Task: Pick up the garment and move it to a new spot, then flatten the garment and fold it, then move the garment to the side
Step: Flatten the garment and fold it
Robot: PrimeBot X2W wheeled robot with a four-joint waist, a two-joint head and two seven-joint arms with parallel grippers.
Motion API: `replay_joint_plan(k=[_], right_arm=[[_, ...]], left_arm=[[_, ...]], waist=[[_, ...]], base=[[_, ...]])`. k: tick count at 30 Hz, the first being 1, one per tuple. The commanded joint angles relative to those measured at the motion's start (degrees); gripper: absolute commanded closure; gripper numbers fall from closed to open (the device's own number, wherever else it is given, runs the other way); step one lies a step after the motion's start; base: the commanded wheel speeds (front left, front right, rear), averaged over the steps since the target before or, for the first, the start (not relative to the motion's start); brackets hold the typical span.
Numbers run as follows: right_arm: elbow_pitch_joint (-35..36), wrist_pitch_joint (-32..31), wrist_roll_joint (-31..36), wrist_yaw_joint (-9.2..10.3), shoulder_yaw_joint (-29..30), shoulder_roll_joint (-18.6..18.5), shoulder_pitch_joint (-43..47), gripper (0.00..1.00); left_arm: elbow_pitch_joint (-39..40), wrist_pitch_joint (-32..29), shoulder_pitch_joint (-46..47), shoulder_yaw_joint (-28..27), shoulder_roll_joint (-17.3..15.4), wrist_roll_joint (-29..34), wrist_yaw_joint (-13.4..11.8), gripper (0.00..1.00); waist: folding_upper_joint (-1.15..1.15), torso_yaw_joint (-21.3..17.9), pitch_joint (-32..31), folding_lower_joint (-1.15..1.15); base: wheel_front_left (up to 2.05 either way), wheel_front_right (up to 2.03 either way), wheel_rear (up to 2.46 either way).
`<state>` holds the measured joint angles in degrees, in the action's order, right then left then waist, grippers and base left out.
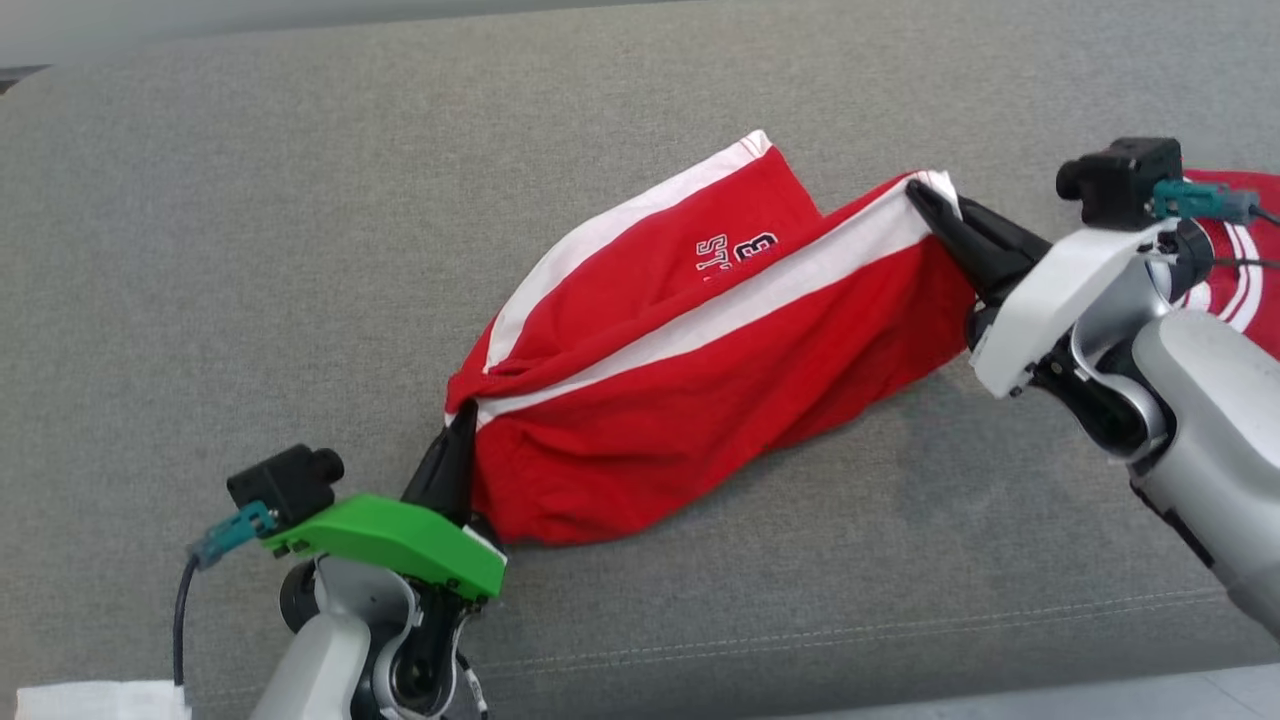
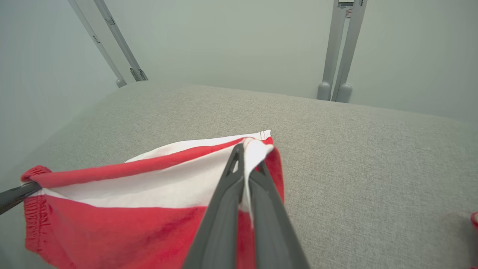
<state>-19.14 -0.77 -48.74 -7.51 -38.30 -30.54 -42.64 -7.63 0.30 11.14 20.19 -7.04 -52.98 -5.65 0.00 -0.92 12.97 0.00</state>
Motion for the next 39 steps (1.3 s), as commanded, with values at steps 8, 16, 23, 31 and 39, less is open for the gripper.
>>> replay_joint_plan(k=[8, 16, 23, 31, 39], right_arm=[[-10.0, -1.6, -3.8, 0.05, -5.5, 1.7, -12.5, 1.00], [-19.3, -1.9, -7.3, 0.05, -11.0, 2.9, -21.4, 1.00], [-23.3, -1.1, -10.6, 0.05, -16.0, 2.5, -25.6, 1.00], [-24.6, 1.1, -12.8, 0.05, -21.1, 1.6, -28.4, 0.00], [-25.7, 4.4, -15.4, 0.05, -25.8, 0.7, -30.1, 0.00]], left_arm=[[-5.8, -1.9, 10.7, -0.2, 1.8, 0.1, -2.3, 1.00], [-10.2, -2.3, 16.9, 0.7, 3.1, -0.9, -3.2, 1.00], [-12.0, -2.3, 19.0, 1.8, 3.5, -1.6, -3.1, 1.00], [-11.5, -3.8, 19.9, 3.1, 3.0, -0.9, -3.2, 1.00], [-7.0, -5.2, 17.6, 4.0, 1.0, -0.1, -4.0, 0.14]], waist=[[0.00, 5.8, 8.2, 0.00], [0.00, 8.4, 12.1, 0.00], [0.00, 9.6, 13.3, 0.00], [0.00, 9.8, 13.7, 0.00], [0.00, 9.4, 13.5, 0.00]], base=[[0.00, 0.00, 0.00], [0.00, 0.00, 0.00], [0.00, 0.00, 0.00], [0.00, 0.00, 0.00], [0.00, 0.00, 0.00]])
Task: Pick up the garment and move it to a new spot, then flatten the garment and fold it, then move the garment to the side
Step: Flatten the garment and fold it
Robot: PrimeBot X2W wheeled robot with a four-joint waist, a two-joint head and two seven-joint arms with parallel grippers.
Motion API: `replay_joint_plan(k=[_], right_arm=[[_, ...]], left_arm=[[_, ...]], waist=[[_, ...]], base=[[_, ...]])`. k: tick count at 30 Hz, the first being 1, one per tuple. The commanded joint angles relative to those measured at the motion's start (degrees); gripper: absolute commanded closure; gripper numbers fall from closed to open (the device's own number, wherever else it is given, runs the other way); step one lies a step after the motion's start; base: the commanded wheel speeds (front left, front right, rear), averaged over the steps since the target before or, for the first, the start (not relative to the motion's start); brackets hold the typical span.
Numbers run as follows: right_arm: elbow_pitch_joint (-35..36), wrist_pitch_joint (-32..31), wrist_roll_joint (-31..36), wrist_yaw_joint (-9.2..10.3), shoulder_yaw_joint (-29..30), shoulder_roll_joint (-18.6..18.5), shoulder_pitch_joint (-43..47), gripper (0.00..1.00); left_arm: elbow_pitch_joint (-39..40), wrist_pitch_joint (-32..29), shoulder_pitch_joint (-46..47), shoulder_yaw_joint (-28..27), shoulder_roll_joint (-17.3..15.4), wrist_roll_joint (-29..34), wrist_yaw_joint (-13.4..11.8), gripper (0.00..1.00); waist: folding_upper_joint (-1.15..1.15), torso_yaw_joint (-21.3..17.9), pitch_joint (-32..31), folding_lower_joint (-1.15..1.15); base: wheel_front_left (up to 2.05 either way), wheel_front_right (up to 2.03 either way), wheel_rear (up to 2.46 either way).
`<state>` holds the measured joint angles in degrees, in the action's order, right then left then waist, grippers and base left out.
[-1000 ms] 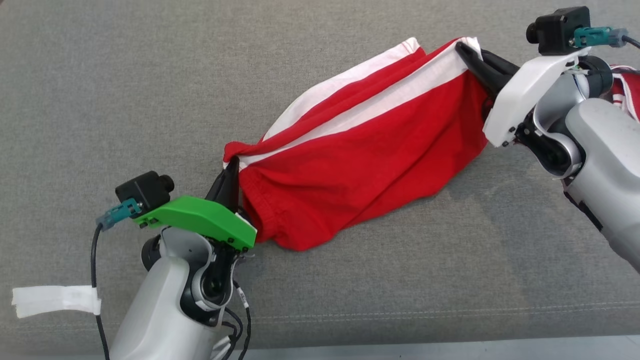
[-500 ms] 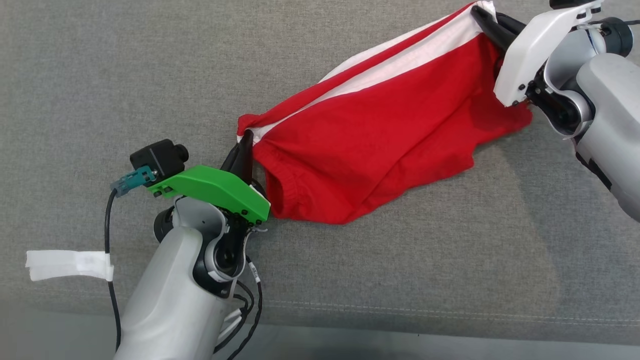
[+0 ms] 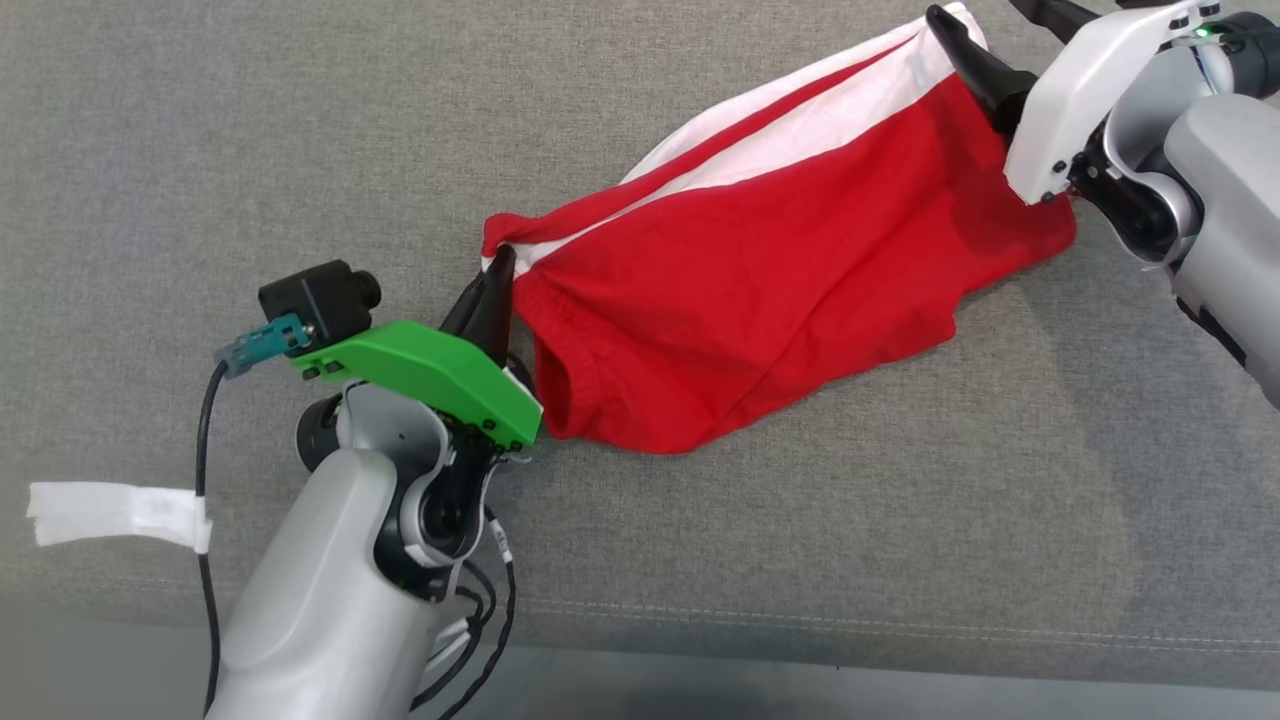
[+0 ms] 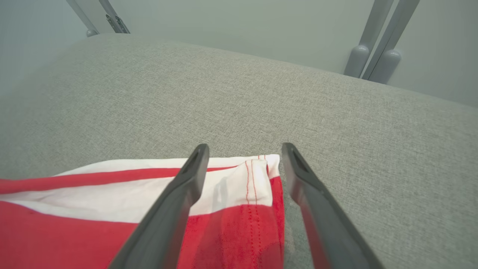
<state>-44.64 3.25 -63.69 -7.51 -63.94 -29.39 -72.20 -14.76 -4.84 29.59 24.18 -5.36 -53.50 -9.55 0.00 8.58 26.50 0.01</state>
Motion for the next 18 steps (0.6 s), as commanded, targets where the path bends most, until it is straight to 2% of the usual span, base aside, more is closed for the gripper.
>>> replay_joint_plan(k=[1, 12, 18], right_arm=[[-0.1, 0.6, -0.8, 0.05, -0.8, -0.7, -0.7, 0.00], [1.4, 4.6, -4.6, 0.05, -5.3, -4.3, -0.7, 0.00], [2.4, 7.6, -7.0, 0.05, -6.0, -6.1, 0.9, 0.00]], left_arm=[[0.9, -0.2, -1.3, 0.1, -1.1, 0.6, -0.2, 0.02], [8.8, -1.9, -6.9, 0.3, -7.4, 2.8, -2.3, 0.00], [12.8, 1.1, -9.1, -0.4, -9.6, 4.9, -2.2, 0.00]], waist=[[0.00, -0.1, -0.2, -0.01], [0.00, -1.4, -3.1, -0.01], [0.00, -2.6, -6.1, -0.01]], base=[[0.00, 0.00, 0.00], [0.00, 0.00, 0.00], [0.00, 0.00, 0.00]])
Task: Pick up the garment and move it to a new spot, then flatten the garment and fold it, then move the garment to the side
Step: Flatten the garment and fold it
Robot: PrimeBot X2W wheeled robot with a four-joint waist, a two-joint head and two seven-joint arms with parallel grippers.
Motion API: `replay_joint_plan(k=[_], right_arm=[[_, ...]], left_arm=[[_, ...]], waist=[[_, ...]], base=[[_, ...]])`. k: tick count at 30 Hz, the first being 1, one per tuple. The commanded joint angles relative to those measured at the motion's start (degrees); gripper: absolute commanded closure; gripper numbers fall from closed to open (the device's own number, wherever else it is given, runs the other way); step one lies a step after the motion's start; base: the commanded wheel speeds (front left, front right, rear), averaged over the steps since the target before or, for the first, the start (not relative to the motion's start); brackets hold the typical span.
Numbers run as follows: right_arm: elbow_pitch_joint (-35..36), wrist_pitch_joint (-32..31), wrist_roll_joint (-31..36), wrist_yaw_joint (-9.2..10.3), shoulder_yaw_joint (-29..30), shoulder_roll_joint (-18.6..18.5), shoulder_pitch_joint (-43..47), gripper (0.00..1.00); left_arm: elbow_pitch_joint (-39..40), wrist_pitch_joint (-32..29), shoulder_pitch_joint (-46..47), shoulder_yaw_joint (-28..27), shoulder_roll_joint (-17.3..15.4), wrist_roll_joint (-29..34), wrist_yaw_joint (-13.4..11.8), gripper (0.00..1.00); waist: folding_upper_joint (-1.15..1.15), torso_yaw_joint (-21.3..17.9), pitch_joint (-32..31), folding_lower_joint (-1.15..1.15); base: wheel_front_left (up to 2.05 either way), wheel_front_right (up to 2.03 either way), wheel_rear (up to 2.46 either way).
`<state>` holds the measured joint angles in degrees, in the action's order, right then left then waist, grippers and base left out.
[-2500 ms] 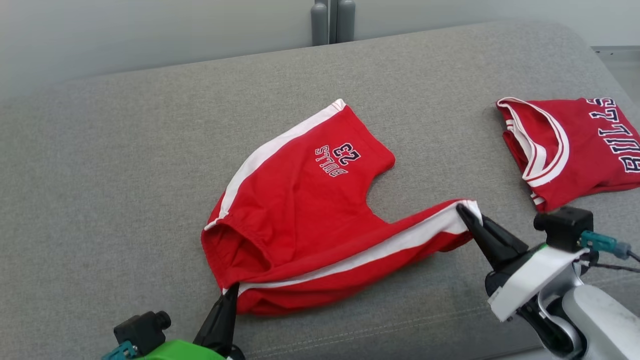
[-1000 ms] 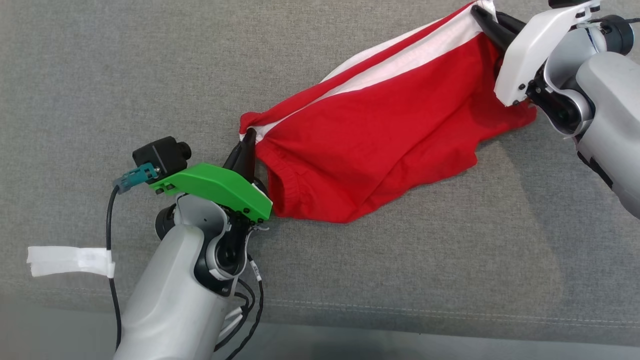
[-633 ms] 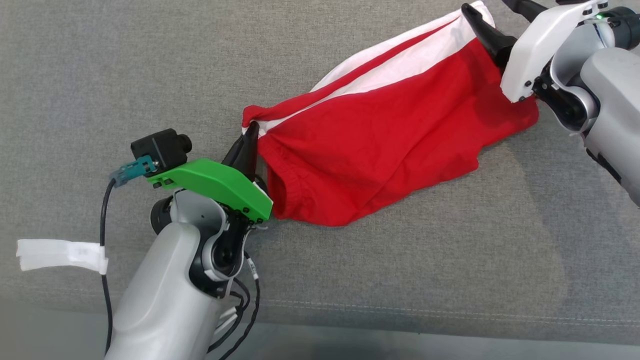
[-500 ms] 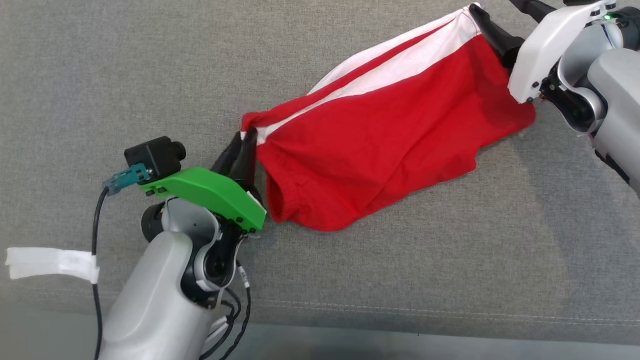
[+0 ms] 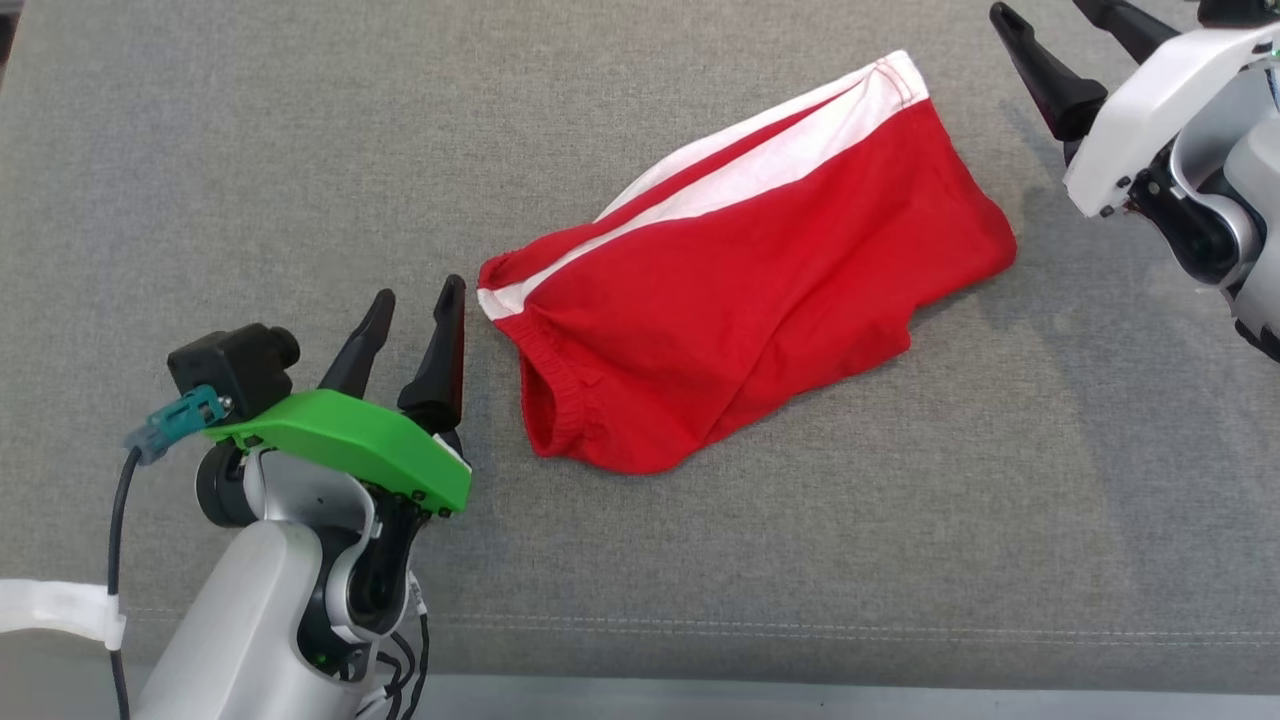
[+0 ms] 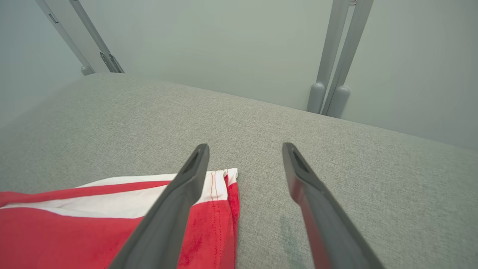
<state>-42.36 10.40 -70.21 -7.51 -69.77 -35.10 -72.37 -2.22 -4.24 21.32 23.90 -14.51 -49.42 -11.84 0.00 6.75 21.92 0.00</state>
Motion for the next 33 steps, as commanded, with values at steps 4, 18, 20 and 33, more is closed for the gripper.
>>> replay_joint_plan(k=[4, 18, 20, 33], right_arm=[[0.8, 2.4, -1.2, 0.05, -0.6, -1.5, 2.7, 0.00], [0.9, 4.8, 0.2, 0.05, 1.1, -1.0, 11.5, 0.00], [1.2, 4.8, 0.7, 0.05, 2.3, -0.8, 13.1, 0.00], [-4.5, 3.3, 0.0, 0.05, 5.7, 2.6, 19.1, 0.00]], left_arm=[[1.8, 3.3, -2.0, 0.3, -1.2, 2.8, 0.2, 0.00], [-1.0, 14.8, -8.6, -2.3, -2.1, 6.9, -1.8, 0.00], [-1.5, 15.9, -9.9, -3.1, -2.3, 6.9, -2.3, 0.00], [-0.7, 18.7, -13.9, -5.1, -1.0, 8.1, -2.7, 0.00]], waist=[[0.00, -1.9, -4.5, 0.00], [0.00, -4.8, -13.5, 0.00], [0.00, -4.9, -14.2, 0.00], [0.00, -0.2, -12.5, 0.00]], base=[[0.00, 0.00, 0.00], [0.00, 0.00, 0.00], [0.00, 0.00, 0.00], [0.00, 0.00, 0.00]])
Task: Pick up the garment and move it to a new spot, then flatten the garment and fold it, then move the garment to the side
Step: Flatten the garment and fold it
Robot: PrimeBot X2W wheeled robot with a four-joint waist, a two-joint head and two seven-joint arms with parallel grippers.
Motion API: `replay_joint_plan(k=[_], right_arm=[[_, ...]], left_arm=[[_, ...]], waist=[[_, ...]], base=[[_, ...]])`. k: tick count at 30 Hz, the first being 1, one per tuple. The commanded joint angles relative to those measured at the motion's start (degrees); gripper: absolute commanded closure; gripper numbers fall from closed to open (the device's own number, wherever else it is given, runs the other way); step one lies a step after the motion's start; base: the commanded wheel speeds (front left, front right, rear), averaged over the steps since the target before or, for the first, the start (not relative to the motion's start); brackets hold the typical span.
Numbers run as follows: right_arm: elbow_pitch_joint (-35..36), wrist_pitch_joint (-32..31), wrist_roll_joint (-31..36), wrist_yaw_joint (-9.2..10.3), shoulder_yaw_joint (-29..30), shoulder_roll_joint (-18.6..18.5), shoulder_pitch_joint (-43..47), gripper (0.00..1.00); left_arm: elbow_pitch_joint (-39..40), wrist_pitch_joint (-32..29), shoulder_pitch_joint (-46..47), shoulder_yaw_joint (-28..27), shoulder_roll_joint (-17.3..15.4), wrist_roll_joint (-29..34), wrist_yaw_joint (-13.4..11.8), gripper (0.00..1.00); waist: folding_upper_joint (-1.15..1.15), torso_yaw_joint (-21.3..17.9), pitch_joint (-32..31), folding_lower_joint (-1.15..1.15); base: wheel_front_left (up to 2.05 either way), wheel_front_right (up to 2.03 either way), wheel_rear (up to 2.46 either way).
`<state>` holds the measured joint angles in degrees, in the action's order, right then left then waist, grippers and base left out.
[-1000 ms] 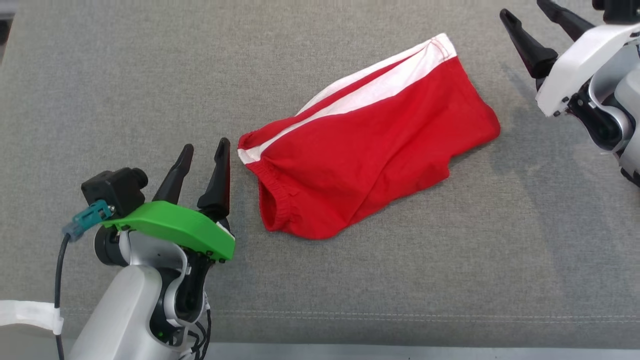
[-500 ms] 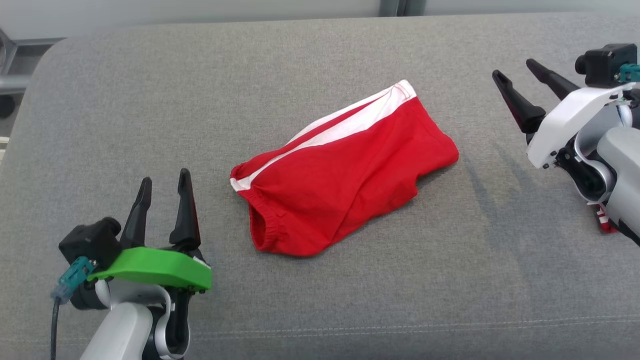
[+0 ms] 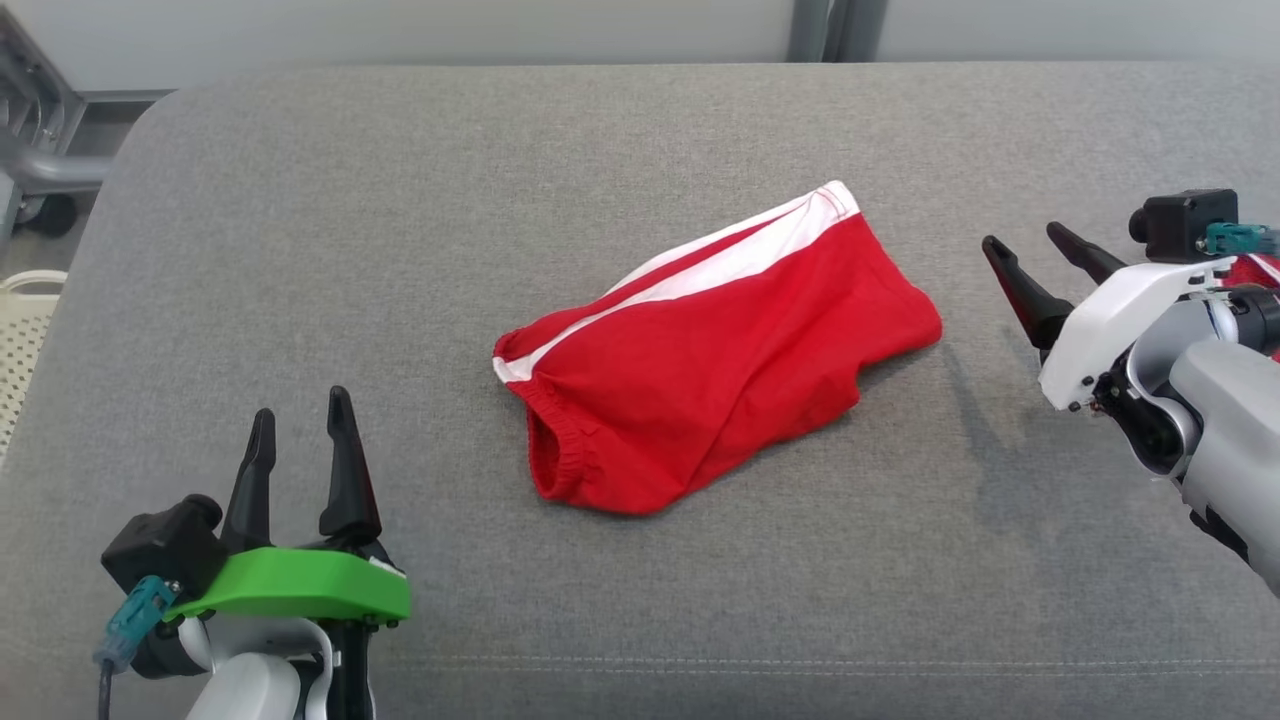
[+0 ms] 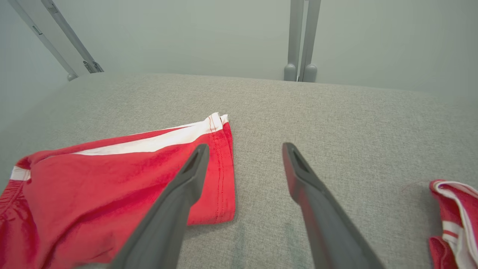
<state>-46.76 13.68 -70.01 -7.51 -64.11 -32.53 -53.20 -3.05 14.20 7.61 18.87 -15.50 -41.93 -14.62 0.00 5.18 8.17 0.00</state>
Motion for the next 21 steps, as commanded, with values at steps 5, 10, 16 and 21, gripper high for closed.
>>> replay_joint_plan(k=[5, 10, 16, 21], right_arm=[[-4.6, -3.3, -1.7, 0.05, 0.4, 1.3, -2.3, 0.00], [-9.1, -6.6, -3.1, 0.05, 0.6, 2.2, -4.3, 0.00], [-12.6, -9.6, -4.4, 0.05, 0.5, 2.7, -5.6, 0.00], [-15.0, -11.2, -4.7, 0.05, 0.1, 3.3, -5.8, 0.00]], left_arm=[[0.6, 0.6, 1.3, 0.5, 0.9, 1.1, 0.6, 0.00], [0.8, 0.6, 2.2, 0.8, 1.5, 1.4, 1.0, 0.00], [1.4, 0.7, 3.1, 1.2, 2.3, 1.8, 1.7, 0.00], [1.8, 0.8, 3.3, 1.3, 2.7, 2.2, 1.9, 0.00]], waist=[[0.00, 4.9, 3.9, 0.00], [0.00, 8.5, 6.4, 0.00], [0.00, 11.7, 8.8, 0.00], [0.00, 12.9, 9.6, 0.00]], base=[[0.00, 0.00, 0.00], [0.00, 0.00, 0.00], [0.00, 0.00, 0.00], [0.00, 0.00, 0.00]])
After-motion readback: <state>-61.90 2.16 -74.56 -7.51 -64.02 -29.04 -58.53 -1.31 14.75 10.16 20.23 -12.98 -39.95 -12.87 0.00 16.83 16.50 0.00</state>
